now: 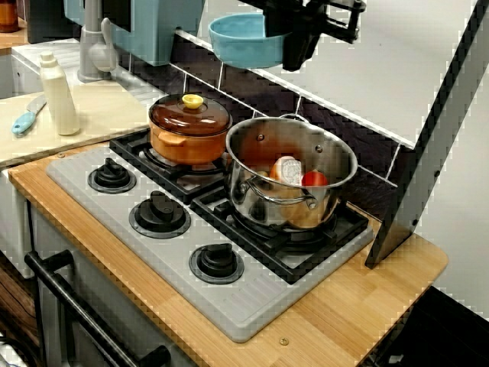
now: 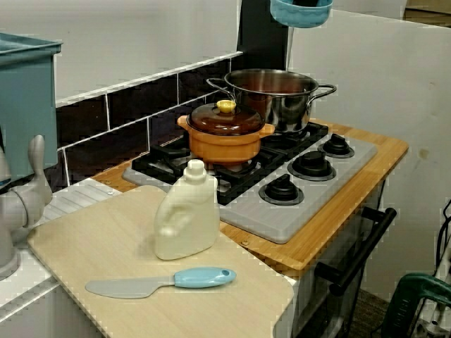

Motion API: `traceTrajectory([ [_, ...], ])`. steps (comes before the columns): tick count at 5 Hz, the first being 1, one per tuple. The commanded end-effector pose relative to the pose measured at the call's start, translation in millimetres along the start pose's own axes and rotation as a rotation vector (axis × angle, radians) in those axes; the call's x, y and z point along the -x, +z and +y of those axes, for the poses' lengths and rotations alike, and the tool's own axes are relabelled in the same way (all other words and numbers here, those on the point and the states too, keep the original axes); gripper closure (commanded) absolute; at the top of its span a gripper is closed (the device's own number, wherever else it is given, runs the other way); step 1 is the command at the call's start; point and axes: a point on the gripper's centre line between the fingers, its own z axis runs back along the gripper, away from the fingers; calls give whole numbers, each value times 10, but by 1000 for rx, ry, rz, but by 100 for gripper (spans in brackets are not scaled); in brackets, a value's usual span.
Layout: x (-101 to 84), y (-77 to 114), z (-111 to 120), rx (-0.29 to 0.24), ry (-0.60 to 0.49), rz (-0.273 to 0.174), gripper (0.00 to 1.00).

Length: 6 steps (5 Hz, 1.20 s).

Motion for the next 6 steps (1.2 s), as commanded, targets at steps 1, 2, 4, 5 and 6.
traceTrajectory([
  [1,-92,44,-175,15,-3,-47,100],
  [2,-87,7,-252,20,-8,-51,100],
  [4,-99,52,-314,49,-18,-22,100],
  [5,-134,76,-319,62,-20,-11,100],
  [6,-181,102,-311,89,-22,17,100],
])
